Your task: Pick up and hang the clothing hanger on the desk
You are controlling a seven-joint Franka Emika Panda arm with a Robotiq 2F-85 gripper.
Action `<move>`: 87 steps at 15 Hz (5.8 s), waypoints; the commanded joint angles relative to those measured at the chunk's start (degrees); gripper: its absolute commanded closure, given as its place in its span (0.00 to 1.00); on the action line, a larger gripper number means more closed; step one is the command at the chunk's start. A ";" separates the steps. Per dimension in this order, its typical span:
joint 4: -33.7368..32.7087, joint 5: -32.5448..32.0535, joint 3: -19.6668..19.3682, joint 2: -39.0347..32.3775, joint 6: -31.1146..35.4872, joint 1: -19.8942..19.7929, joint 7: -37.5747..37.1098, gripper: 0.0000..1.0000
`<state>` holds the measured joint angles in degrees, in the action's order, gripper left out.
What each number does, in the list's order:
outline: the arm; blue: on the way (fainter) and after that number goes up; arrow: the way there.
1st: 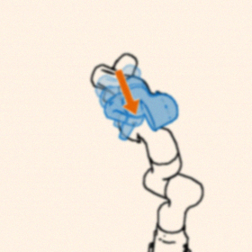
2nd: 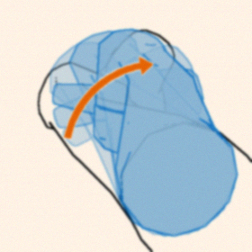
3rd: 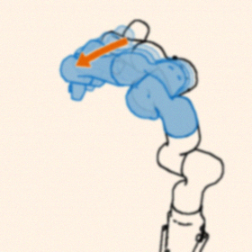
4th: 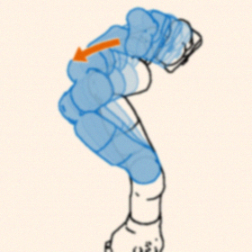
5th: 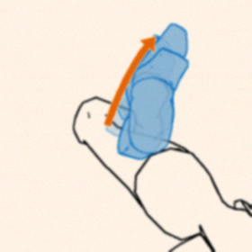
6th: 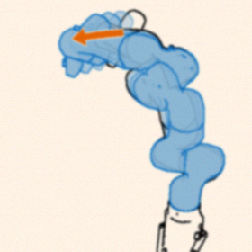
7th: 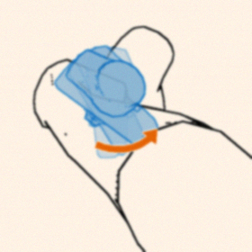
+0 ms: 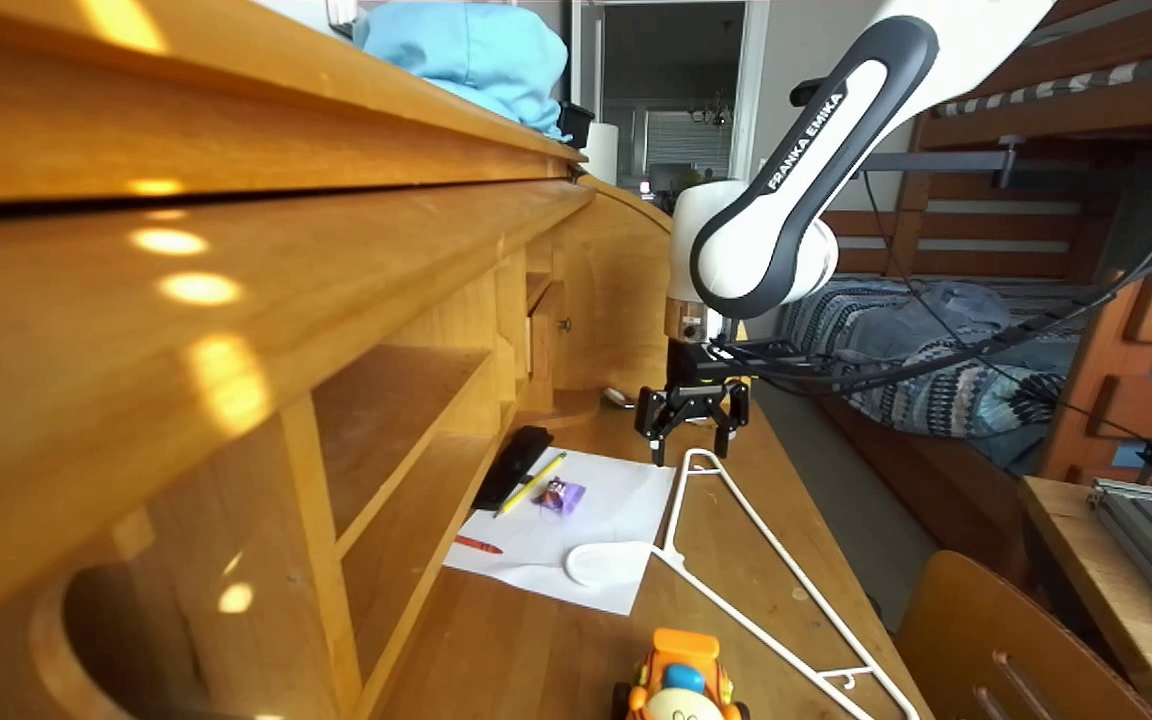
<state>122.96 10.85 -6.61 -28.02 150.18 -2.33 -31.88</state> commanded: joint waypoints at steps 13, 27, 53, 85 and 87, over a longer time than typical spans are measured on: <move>-5.26 4.59 -0.22 -5.72 0.19 0.24 -0.99 0.68; -5.55 3.85 -0.47 -4.80 -1.85 0.75 -1.74 0.73; -7.01 3.29 -0.77 -5.23 -10.12 2.60 -13.24 0.44; 2.62 18.46 3.89 6.16 6.26 -2.20 -10.03 0.98; 3.49 19.33 4.42 7.05 6.63 -2.58 -9.23 0.98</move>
<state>123.02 27.02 -3.80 -24.14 154.94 -3.63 -43.86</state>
